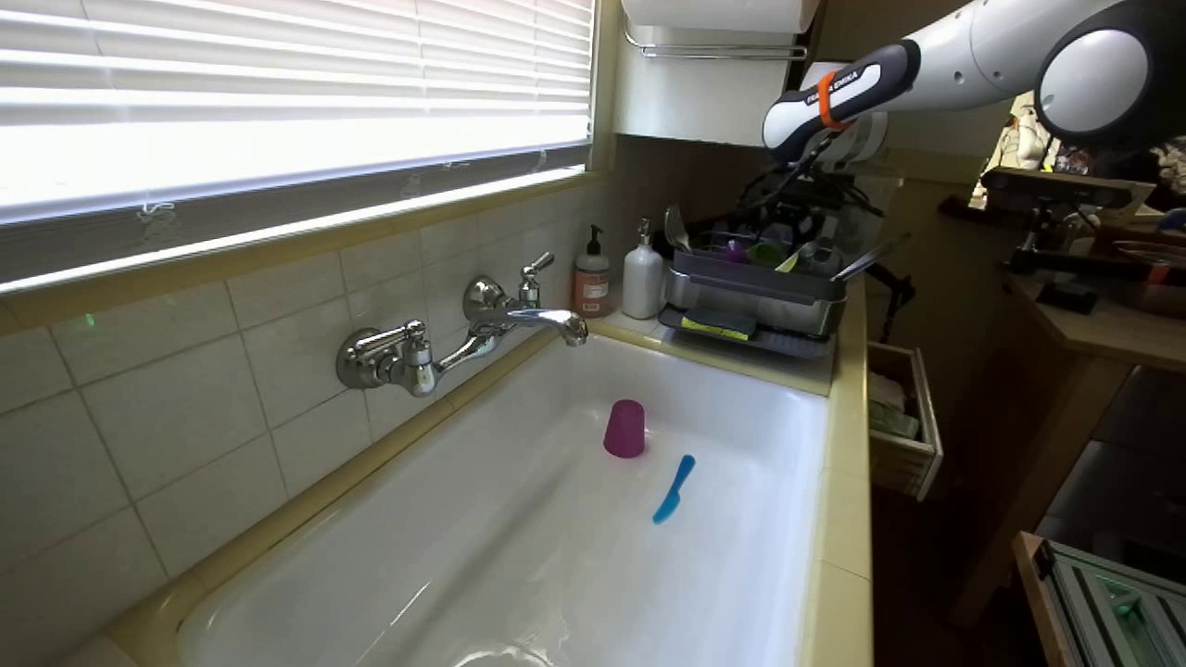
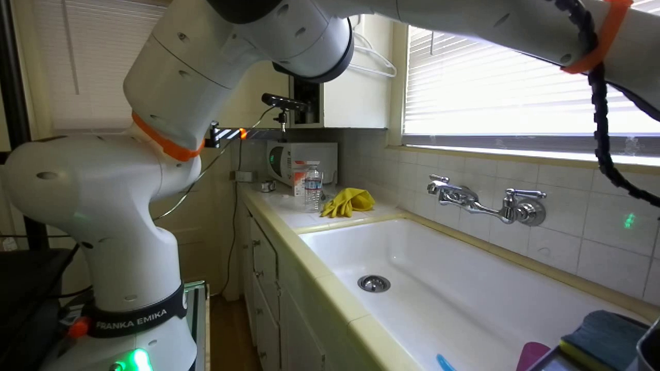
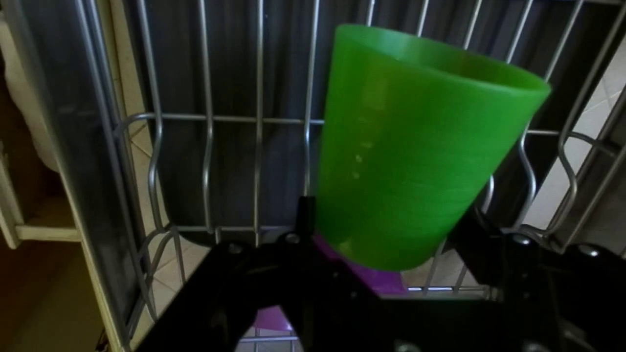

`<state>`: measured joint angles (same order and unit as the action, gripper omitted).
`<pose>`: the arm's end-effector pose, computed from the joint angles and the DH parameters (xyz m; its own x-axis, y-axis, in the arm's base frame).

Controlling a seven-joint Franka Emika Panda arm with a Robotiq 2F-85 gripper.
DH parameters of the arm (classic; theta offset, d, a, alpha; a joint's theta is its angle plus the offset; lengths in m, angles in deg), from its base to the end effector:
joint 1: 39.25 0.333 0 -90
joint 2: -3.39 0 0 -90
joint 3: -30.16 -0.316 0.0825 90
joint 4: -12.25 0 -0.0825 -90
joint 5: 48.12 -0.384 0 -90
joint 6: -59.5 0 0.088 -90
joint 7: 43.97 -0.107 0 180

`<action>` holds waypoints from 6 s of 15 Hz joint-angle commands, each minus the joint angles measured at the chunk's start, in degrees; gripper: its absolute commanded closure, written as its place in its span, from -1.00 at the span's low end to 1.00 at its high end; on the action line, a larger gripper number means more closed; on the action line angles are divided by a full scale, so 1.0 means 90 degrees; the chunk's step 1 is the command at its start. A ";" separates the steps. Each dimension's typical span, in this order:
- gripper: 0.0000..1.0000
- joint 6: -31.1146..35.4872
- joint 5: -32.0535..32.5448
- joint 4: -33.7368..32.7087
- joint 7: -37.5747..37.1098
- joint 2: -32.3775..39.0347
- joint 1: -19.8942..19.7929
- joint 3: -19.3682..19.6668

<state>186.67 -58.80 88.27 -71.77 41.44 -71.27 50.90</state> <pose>0.5113 -0.5527 0.3876 0.1557 -0.9536 0.2579 -0.9797 -0.1824 -0.0827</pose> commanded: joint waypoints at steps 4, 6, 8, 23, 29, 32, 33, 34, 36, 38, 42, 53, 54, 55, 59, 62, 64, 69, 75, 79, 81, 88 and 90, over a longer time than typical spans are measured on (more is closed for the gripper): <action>0.12 0.0759 0.0802 0.0900 0.0070 -0.0686 0.0589 0.0259; 0.12 0.0896 0.1047 0.1071 0.0068 -0.0833 0.0742 0.0304; 0.12 0.1051 0.1349 0.1271 0.0031 -0.0989 0.0925 0.0387; 0.12 0.2503 0.3715 0.2692 -0.0192 -0.1973 0.2121 0.1022; 0.12 0.3027 0.4477 0.3387 -0.0253 -0.2581 0.2504 0.1146; 0.12 0.3274 0.5023 0.3773 -0.0424 -0.2888 0.2704 0.1238; 0.12 0.3341 0.5220 0.3888 -0.0520 -0.2987 0.2765 0.1272; 0.12 0.3404 0.5418 0.4008 -0.0621 -0.3100 0.2824 0.1289; 0.12 0.3549 0.5742 0.4240 -0.0786 -0.3313 0.2919 0.1275; 0.12 0.3769 0.6072 0.4486 -0.0961 -0.3514 0.3015 0.1230; 0.12 0.4486 0.6555 0.4905 -0.1252 -0.3736 0.3175 0.1128; 0.12 0.5992 0.6478 0.5299 -0.1049 -0.3459 0.3296 0.0959; -0.38 0.6007 0.6475 0.5306 -0.1049 -0.3424 0.3297 0.0946; -0.38 0.6007 0.6474 0.5296 -0.1048 -0.3416 0.3296 0.0944; -0.38 0.6007 0.6474 0.5269 -0.1046 -0.3428 0.3289 0.0948; 0.12 0.6056 0.6698 0.5149 -0.1287 -0.3310 0.3376 0.1098; 0.12 0.6264 0.6784 0.5167 -0.1410 -0.3237 0.3417 0.1181; 0.12 0.6911 0.6694 0.5264 -0.1532 -0.2982 0.3486 0.1254; 0.12 0.7504 0.6370 0.5202 -0.1528 -0.2434 0.3759 0.1473; 0.12 0.7717 0.6231 0.5130 -0.1462 -0.2031 0.3927 0.1468; 0.12 0.7785 0.6157 0.5079 -0.1435 -0.1839 0.4031 0.1484; 0.12 0.8269 0.5463 0.4691 -0.1380 -0.0936 0.4418 0.1806; 0.12 0.8381 0.5131 0.4588 -0.1400 -0.0688 0.4535 0.1893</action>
<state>259.11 -8.37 131.93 -84.33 30.49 -32.80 65.50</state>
